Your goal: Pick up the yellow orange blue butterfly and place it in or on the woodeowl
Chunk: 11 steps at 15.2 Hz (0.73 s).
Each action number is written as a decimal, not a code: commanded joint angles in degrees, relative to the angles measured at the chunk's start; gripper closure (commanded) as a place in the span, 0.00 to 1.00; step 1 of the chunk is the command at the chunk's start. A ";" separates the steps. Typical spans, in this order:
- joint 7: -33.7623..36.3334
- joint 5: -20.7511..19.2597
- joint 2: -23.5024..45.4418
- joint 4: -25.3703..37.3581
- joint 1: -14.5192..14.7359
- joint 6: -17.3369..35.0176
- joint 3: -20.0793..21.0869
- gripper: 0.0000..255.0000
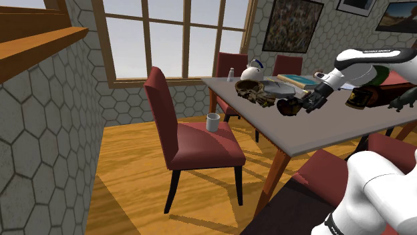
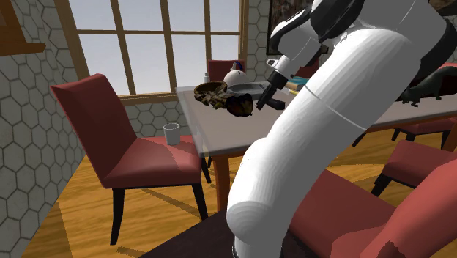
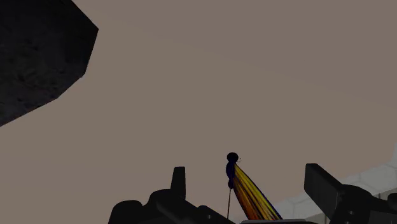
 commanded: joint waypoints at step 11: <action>-0.14 0.13 0.06 -3.23 0.89 3.68 -0.62 0.00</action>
